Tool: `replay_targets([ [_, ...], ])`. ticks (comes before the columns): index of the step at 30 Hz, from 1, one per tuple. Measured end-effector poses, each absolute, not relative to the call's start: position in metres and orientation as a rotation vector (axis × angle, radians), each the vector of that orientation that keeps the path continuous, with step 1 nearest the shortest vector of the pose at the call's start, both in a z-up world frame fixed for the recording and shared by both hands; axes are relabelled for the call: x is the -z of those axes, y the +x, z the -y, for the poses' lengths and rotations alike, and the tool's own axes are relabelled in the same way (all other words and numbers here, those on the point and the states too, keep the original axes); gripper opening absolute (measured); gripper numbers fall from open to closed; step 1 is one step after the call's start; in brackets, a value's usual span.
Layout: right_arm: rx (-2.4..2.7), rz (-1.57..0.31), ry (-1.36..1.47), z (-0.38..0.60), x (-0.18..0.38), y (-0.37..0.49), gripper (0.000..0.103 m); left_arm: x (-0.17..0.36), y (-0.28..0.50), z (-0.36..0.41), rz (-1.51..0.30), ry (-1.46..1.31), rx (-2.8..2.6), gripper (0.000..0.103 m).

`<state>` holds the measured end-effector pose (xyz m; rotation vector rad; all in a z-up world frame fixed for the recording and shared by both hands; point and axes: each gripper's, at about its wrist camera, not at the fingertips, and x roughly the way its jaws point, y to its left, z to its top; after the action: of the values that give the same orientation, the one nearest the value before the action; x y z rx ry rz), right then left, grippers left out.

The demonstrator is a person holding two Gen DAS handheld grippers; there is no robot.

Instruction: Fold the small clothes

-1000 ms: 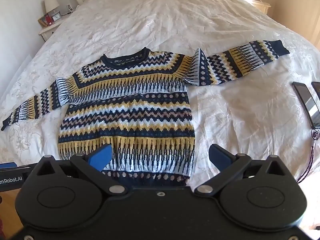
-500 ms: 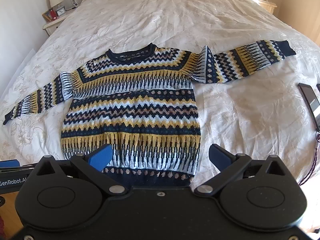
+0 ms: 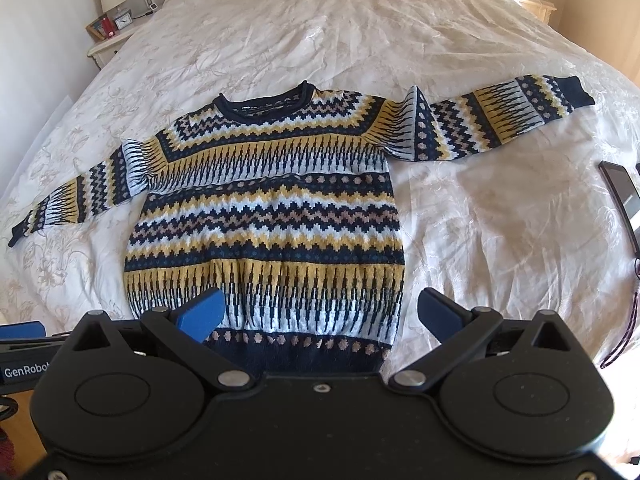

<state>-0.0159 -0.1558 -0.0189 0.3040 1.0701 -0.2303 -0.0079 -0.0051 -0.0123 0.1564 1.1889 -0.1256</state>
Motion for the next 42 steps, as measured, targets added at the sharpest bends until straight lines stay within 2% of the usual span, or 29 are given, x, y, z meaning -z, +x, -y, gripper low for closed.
replay_targets([
  [30,0.222,-1.109,0.323,0.154,0.027,-0.011,0.102,0.019,-0.003,0.002,-1.226,0.16,0.121,0.082],
  [42,0.221,-1.152,0.328,0.152,0.037,0.012,0.102,0.026,0.03,0.003,-1.273,0.171,0.118,0.082],
])
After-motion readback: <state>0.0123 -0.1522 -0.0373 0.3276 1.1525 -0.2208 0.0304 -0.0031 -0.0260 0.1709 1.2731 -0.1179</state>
